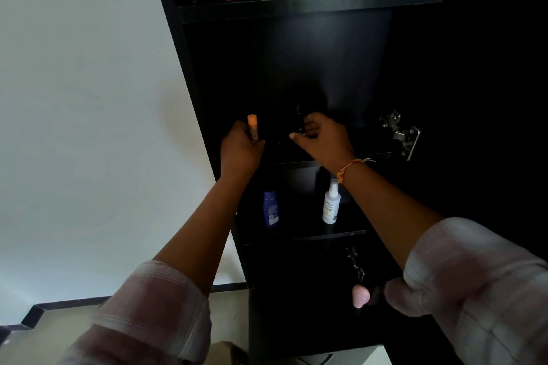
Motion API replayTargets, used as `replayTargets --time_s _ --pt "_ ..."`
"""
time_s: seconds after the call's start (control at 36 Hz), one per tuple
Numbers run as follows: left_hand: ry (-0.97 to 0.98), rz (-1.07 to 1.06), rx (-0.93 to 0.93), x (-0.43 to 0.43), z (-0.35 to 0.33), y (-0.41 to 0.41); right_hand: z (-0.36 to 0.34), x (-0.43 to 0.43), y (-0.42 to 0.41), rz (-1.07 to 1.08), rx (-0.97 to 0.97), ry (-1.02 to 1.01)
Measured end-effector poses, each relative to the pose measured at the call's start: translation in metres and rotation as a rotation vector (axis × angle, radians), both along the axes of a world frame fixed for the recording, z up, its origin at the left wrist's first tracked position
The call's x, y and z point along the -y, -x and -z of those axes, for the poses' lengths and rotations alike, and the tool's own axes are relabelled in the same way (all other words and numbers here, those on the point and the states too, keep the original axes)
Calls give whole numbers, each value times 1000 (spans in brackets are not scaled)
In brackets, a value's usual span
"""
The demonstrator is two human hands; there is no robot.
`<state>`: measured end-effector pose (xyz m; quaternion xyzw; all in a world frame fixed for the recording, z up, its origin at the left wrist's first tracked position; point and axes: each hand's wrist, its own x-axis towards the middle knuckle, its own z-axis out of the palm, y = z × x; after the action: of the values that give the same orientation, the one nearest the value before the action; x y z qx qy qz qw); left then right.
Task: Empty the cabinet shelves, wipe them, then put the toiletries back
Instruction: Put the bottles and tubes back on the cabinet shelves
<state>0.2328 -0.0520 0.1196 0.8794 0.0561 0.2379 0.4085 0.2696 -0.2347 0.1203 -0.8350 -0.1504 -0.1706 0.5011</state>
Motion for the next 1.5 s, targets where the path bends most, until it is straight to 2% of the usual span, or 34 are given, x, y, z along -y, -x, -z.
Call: replayTargets --time_s 1.03,1.14,1.19,1.33,1.42,1.5 --pt "-10 -64 2 5 5 11 7 12 9 99 63 43" --pt "8 -96 34 7 4 20 8 13 14 137 86 86" --pt "26 -126 118 12 7 32 10 13 21 185 123 68" --pt "-124 -104 360 40 38 82 34 14 67 271 286 57" --pt "-184 32 343 53 78 104 63 17 98 281 298 162" --pt "-190 123 241 65 118 121 98 20 121 257 221 191"
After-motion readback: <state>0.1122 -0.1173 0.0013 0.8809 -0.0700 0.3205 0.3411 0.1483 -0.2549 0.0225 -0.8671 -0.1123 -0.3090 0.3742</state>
